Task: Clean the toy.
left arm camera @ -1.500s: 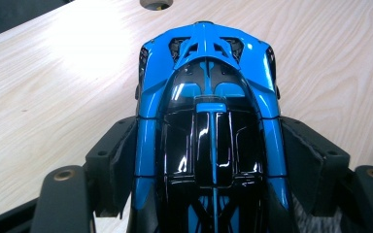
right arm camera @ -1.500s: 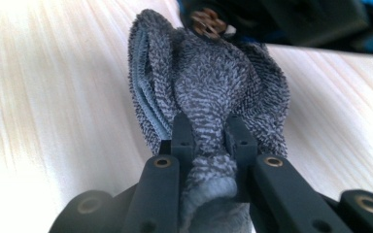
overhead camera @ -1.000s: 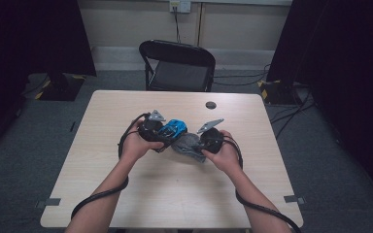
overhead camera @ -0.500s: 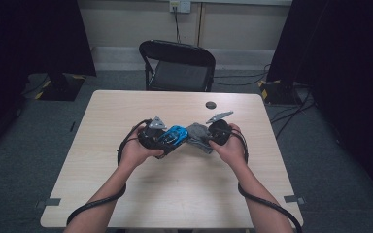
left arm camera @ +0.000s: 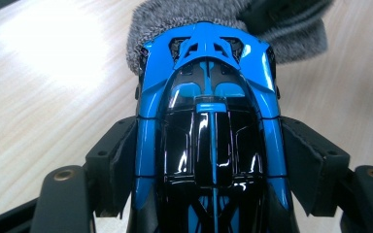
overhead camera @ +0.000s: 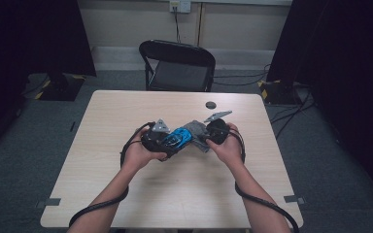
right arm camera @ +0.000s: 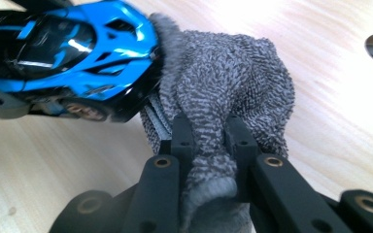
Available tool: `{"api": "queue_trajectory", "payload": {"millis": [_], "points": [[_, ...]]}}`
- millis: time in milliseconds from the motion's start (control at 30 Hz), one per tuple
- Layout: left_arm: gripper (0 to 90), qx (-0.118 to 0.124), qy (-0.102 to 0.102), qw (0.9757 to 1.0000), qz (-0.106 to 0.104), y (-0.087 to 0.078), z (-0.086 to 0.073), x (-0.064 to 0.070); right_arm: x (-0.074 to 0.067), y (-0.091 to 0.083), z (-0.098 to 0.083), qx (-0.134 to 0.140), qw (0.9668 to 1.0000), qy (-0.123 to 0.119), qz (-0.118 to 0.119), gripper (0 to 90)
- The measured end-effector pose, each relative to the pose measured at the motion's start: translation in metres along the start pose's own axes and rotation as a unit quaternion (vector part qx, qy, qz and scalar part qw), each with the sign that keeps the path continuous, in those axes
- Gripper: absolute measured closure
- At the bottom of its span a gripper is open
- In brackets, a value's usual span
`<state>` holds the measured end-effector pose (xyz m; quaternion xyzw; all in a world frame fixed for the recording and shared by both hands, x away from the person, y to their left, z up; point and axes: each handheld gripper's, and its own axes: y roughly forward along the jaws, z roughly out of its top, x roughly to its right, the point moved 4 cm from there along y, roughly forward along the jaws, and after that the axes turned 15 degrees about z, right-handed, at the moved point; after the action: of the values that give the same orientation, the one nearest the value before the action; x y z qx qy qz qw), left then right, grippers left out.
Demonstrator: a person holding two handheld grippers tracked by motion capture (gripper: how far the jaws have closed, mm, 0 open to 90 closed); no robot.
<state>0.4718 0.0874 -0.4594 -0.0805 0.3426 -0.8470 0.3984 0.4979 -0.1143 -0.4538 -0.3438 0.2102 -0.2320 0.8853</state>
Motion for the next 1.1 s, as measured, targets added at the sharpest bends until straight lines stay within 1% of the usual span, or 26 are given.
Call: {"api": "queue_trajectory", "payload": {"millis": [167, 267, 300, 367, 433, 467, 600, 800, 900, 933, 1100], "points": [[28.3, 0.003, 0.001, 1.0000, -0.002, 0.000, 0.006, 0.001, -0.005, 0.004, -0.002, 0.000, 0.9999, -0.007, 0.014, 78.1], [28.3, 0.002, -0.002, 1.0000, -0.004, 0.001, 0.009, -0.001, -0.007, 0.006, -0.002, 0.000, 0.9997, -0.011, 0.020, 78.0], [28.3, 0.003, -0.005, 1.0000, -0.001, 0.002, 0.010, -0.001, -0.009, 0.006, -0.001, -0.002, 0.9997, -0.014, 0.022, 78.1], [28.3, -0.001, -0.007, 1.0000, -0.001, 0.003, 0.012, -0.002, -0.011, 0.008, -0.001, -0.002, 0.9995, -0.018, 0.026, 78.0], [28.3, -0.002, -0.011, 0.9999, -0.002, 0.005, 0.014, -0.003, -0.013, 0.008, -0.001, -0.004, 0.9995, -0.020, 0.025, 78.0], [28.3, -0.003, -0.009, 1.0000, -0.002, 0.005, 0.014, -0.003, -0.013, 0.009, -0.001, -0.004, 0.9994, -0.020, 0.028, 78.0], [28.3, -0.003, -0.015, 0.9999, 0.000, 0.007, 0.017, -0.004, -0.014, 0.010, -0.003, -0.004, 0.9992, -0.023, 0.033, 78.0], [28.3, -0.005, -0.022, 0.9997, 0.001, 0.012, 0.023, -0.003, -0.021, 0.015, -0.003, -0.007, 0.9985, -0.032, 0.043, 78.0], [28.3, -0.007, -0.024, 0.9997, 0.002, 0.015, 0.024, -0.004, -0.025, 0.017, -0.003, -0.008, 0.9981, -0.037, 0.048, 78.0], [28.3, -0.007, -0.027, 0.9996, 0.002, 0.016, 0.024, -0.004, -0.026, 0.017, -0.003, -0.007, 0.9981, -0.038, 0.048, 78.0], [28.3, -0.010, -0.032, 0.9994, 0.007, 0.019, 0.024, -0.005, -0.030, 0.020, -0.004, -0.011, 0.9977, -0.041, 0.052, 78.0]]}}
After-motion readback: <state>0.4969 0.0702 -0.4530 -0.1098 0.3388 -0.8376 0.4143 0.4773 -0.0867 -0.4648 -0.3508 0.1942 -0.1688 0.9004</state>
